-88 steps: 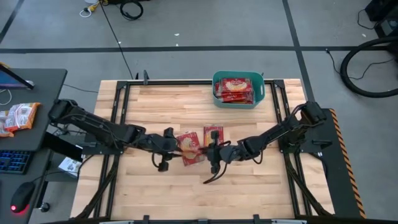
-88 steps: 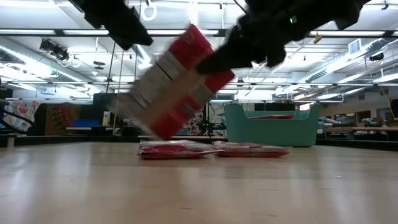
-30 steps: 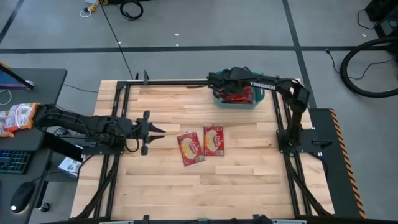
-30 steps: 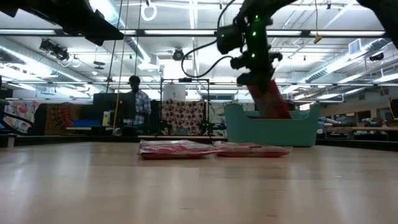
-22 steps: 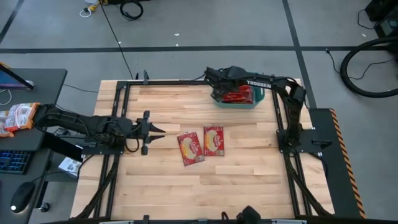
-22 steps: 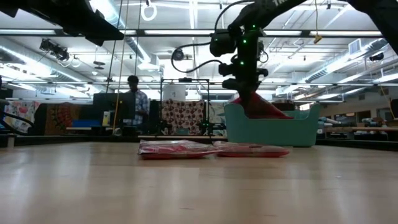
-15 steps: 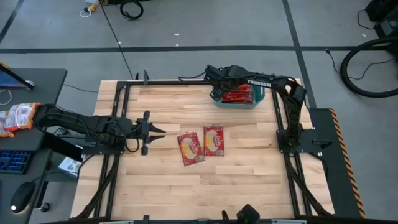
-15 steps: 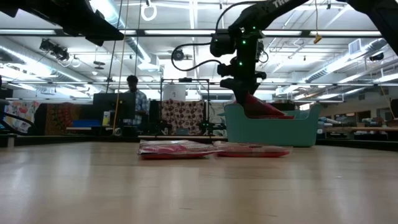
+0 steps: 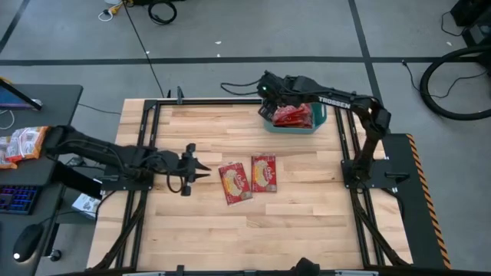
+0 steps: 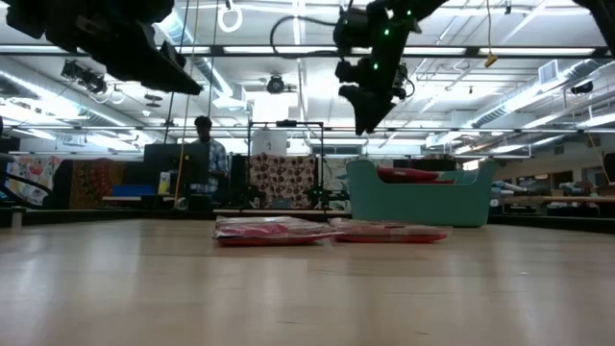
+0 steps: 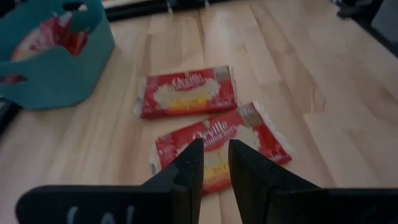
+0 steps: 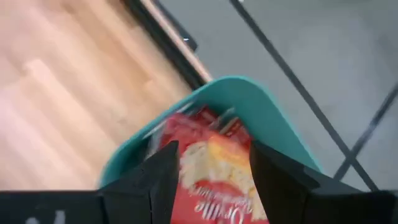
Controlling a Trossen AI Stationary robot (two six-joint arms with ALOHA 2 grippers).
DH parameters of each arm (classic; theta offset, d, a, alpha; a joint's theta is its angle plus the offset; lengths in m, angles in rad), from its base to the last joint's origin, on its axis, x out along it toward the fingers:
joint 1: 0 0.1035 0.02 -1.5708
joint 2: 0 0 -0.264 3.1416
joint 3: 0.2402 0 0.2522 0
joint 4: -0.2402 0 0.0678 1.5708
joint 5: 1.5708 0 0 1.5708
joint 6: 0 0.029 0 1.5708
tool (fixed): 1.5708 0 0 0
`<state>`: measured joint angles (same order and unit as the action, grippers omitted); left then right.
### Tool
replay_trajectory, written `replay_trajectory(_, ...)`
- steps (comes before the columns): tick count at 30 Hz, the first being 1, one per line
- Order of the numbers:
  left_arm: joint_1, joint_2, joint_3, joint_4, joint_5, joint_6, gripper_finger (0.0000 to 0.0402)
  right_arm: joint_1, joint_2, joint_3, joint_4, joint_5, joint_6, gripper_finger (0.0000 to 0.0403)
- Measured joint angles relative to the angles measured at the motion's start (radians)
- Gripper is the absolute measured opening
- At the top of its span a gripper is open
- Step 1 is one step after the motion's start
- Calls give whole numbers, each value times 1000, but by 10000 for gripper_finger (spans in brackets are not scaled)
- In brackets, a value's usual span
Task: Sort popcorn bags into baskets
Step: Put the popcorn bag into the green bin
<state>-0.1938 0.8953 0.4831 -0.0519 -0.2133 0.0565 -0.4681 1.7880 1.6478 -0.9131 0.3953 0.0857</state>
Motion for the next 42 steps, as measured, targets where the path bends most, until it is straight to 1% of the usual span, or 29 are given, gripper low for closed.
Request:
replay_trajectory(7,0,100,0,26,1,-32,79,75,-17,-8,-213,-86,33,199)
replay_trajectory(11,0,150,0,67,1,-45,79,88,-16,-70,-257,-75,48,199)
replay_trajectory(14,0,180,0,97,2,-45,79,87,-16,-147,-218,-41,34,199)
replay_trajectory(17,0,201,0,121,1,-45,79,73,-15,-230,-136,30,-4,199)
replay_trajectory(22,1,206,0,141,1,-24,79,22,-15,-310,44,76,-71,199)
replay_trajectory(25,0,206,0,159,1,-12,79,-11,-15,-315,129,98,-83,199)
replay_trajectory(27,0,206,0,160,1,-10,79,-28,-15,-314,151,78,-83,199)
replay_trajectory(29,1,206,0,159,1,-9,79,-38,-14,-299,129,42,-83,199)
replay_trajectory(31,0,218,0,162,1,-6,80,-40,-15,-282,81,29,-80,199)
replay_trajectory(35,0,242,1,180,-2,39,80,-16,-29,-243,-60,61,-31,199)
replay_trajectory(38,1,271,3,179,-11,34,80,15,-69,-240,-94,80,1,199)
replay_trajectory(42,1,332,22,176,-11,29,80,45,-111,-240,-93,88,8,199)
